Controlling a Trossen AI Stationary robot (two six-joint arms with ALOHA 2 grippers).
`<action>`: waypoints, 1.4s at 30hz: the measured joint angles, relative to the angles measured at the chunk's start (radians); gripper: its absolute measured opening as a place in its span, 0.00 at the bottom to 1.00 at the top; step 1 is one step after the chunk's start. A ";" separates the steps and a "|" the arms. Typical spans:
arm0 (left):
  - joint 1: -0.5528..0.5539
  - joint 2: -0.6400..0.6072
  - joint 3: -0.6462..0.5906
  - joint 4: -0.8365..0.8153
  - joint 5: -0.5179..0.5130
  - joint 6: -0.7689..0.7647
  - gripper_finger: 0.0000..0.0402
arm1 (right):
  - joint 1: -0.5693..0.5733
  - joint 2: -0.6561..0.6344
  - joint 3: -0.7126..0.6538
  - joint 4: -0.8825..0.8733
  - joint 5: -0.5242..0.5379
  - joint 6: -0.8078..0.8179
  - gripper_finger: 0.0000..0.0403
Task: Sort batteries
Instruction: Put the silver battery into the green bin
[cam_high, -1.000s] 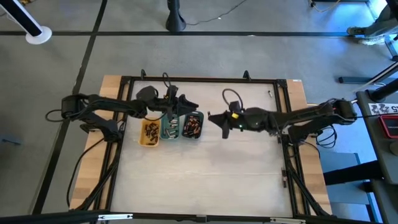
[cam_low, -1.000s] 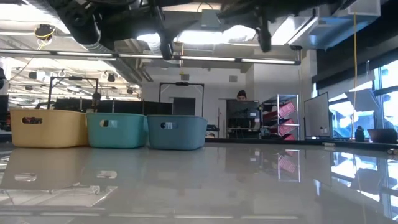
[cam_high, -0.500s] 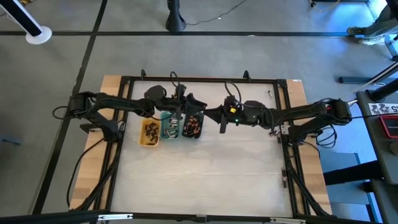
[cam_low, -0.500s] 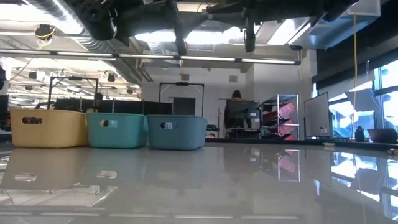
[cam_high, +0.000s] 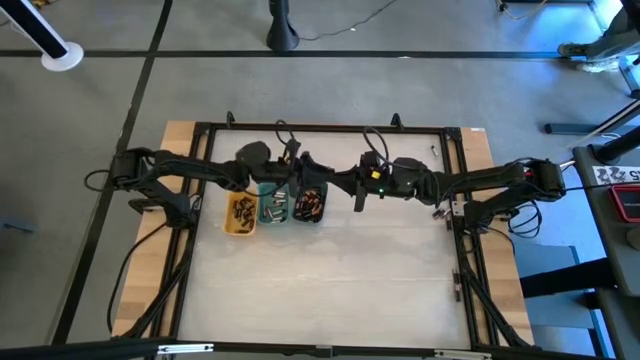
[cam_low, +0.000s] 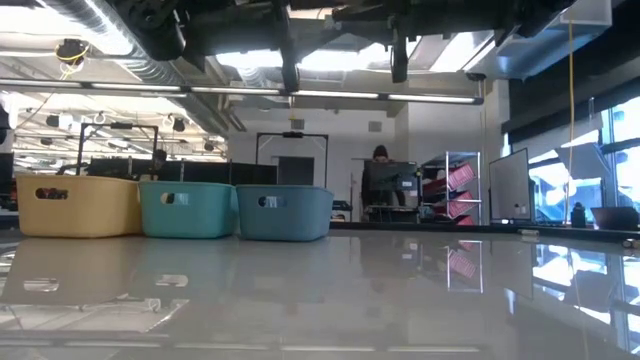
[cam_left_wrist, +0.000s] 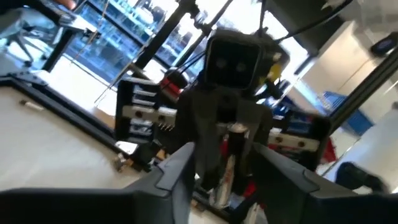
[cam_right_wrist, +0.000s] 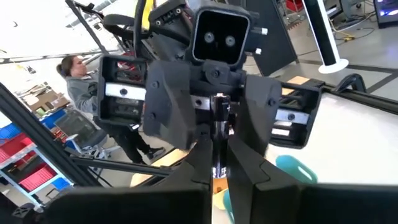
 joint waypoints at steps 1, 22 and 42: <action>-0.003 0.001 0.000 -0.005 -0.006 0.012 0.34 | 0.000 0.000 0.000 -0.001 -0.003 -0.004 0.05; -0.028 0.001 -0.003 0.017 -0.038 0.073 0.15 | 0.002 -0.005 0.002 -0.052 -0.089 0.017 0.05; -0.014 0.000 0.002 -0.008 -0.041 0.046 0.52 | 0.003 0.001 0.000 -0.089 -0.073 0.017 0.04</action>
